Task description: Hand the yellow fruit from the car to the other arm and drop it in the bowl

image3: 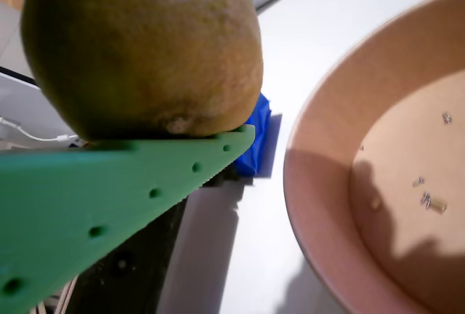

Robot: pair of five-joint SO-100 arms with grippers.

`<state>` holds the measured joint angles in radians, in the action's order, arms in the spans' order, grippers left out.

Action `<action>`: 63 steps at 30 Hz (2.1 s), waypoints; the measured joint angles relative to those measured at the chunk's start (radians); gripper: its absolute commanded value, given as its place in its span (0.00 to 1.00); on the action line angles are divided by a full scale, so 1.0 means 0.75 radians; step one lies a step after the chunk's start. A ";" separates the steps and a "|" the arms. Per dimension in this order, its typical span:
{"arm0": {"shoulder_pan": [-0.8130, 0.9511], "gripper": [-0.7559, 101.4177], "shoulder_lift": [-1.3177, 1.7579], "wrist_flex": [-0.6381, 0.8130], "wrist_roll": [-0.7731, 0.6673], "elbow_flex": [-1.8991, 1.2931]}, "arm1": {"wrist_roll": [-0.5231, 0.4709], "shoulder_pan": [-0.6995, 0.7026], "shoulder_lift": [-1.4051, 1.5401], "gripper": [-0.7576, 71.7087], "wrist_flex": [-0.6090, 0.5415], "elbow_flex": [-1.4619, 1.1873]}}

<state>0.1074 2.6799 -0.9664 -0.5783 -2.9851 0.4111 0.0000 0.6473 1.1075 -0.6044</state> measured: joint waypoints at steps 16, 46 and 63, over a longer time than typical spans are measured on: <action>0.000 0.01 0.000 0.000 0.000 0.000 | 0.072 0.000 0.000 0.47 0.022 0.012; 0.000 0.01 0.000 0.000 0.000 0.000 | 0.014 0.317 0.918 0.01 -0.395 -1.319; 0.000 0.02 0.000 0.000 0.000 0.000 | -0.231 0.403 2.432 0.01 -0.789 -2.737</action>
<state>0.1074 2.6799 -0.9664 -0.5783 -2.9851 0.2378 0.3022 2.4712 0.5154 -2.6569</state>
